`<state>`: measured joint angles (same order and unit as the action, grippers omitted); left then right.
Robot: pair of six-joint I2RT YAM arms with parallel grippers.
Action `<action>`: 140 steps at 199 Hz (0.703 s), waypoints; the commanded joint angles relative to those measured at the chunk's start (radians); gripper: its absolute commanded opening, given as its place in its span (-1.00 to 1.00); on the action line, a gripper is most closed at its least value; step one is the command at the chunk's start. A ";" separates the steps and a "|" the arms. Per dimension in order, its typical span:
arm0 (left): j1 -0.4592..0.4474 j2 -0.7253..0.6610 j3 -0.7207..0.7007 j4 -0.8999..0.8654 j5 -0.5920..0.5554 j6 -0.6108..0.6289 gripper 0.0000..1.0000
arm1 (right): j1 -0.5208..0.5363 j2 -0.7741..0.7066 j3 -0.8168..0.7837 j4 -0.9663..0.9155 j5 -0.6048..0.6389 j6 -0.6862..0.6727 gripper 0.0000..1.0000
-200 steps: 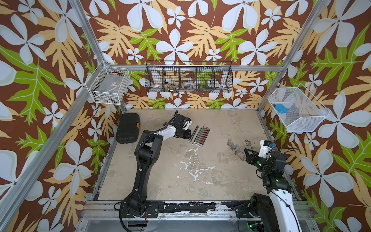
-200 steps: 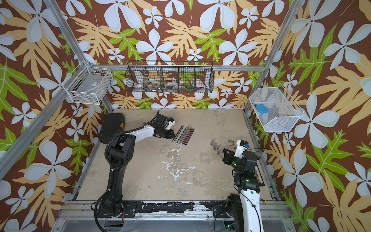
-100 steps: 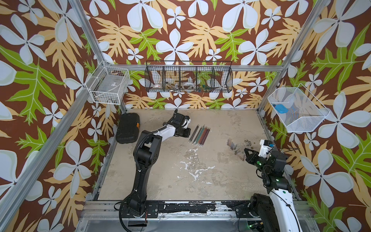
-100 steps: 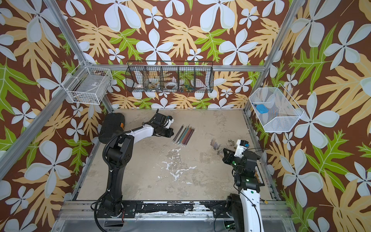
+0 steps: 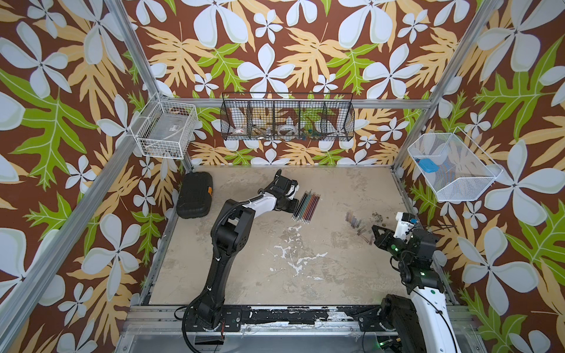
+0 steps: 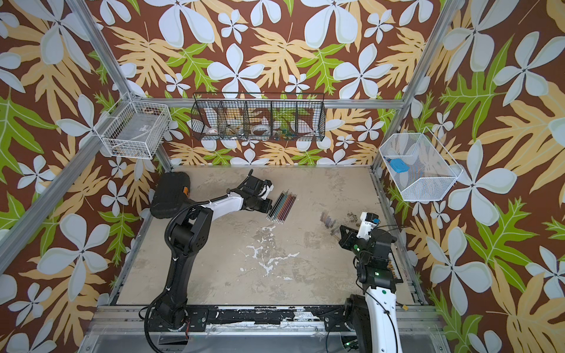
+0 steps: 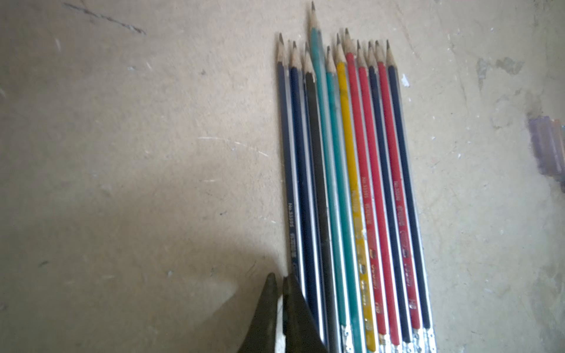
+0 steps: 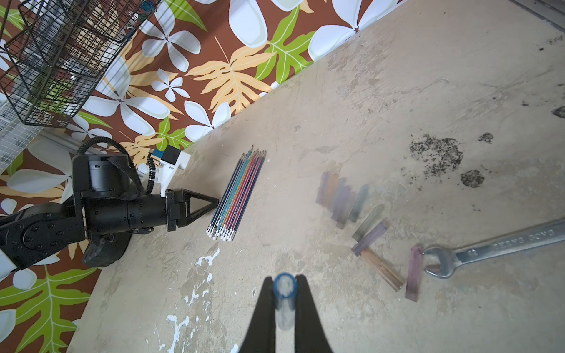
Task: Remove the protective cover of the pencils
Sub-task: Move the pencil to the center of the board, then place the protective sleeve at the center of the board.
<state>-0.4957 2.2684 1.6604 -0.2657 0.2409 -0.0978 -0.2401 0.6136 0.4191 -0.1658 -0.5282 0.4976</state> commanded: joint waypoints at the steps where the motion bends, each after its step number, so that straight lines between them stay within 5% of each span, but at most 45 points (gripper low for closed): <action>1: 0.002 0.005 0.004 -0.056 -0.004 0.001 -0.79 | 0.001 0.013 0.005 0.018 -0.008 0.013 -1.00; 58: 0.002 -0.146 -0.021 -0.029 0.015 -0.027 -0.83 | 0.001 0.263 -0.007 0.053 -0.040 0.020 -1.00; 140: 0.002 -0.388 -0.174 0.104 0.136 -0.097 -0.81 | 0.002 0.466 0.014 0.085 0.171 0.040 -0.87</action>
<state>-0.4957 1.9053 1.5028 -0.1978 0.3305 -0.1635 -0.2398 1.0584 0.4290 -0.1184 -0.4339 0.5201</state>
